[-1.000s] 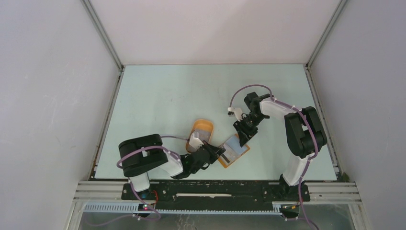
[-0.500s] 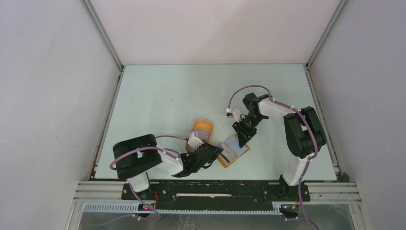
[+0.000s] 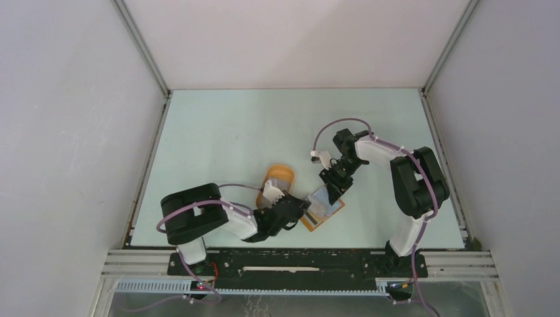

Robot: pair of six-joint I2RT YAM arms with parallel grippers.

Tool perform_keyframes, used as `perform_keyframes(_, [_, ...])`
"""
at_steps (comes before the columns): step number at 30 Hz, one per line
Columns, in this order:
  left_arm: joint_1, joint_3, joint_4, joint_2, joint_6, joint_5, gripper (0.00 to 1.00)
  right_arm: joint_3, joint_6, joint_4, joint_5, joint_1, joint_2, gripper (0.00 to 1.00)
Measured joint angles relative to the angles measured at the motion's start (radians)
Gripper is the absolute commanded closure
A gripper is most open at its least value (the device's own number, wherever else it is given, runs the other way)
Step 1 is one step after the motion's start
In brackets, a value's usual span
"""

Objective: Put the credit cards into the card holder
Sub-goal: Insert the credit card into the card holder.

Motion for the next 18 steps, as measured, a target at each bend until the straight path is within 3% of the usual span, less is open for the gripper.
perform_keyframes(18, [-0.016,0.021,0.016,0.026,0.002,0.041,1.0,0.0,0.0,0.0,0.0,0.0,0.0,0.56])
